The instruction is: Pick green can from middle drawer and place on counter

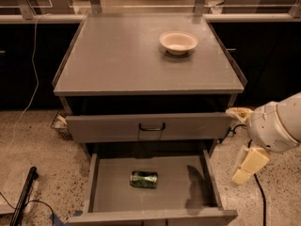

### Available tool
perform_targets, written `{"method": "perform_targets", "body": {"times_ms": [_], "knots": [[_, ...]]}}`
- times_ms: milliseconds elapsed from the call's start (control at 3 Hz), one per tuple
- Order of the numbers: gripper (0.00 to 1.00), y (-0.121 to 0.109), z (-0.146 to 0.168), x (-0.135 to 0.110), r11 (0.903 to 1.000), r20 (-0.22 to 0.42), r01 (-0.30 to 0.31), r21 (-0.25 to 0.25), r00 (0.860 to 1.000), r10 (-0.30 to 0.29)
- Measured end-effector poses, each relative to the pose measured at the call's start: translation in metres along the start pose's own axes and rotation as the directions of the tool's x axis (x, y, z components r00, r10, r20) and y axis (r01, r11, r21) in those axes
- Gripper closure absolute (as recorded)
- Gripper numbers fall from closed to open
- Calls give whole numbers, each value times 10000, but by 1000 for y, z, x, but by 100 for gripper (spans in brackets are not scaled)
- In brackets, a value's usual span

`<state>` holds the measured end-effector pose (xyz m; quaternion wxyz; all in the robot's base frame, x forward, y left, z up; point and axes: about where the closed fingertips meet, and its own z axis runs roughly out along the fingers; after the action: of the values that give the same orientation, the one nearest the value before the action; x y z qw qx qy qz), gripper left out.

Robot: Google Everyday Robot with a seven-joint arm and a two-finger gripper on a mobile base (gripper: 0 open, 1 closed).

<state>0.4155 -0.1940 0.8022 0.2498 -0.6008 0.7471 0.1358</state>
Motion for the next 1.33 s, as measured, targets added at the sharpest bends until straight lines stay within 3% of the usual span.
{"method": "perform_targets", "body": {"times_ms": [667, 1000, 1333], "knots": [[0, 4, 2, -2, 9999, 58, -83, -90, 9999, 84], [0, 18, 74, 12, 9916, 12, -783, -1030, 9969, 789], [0, 25, 129, 30, 9762, -72, -1396, -1661, 9901, 1404]]}}
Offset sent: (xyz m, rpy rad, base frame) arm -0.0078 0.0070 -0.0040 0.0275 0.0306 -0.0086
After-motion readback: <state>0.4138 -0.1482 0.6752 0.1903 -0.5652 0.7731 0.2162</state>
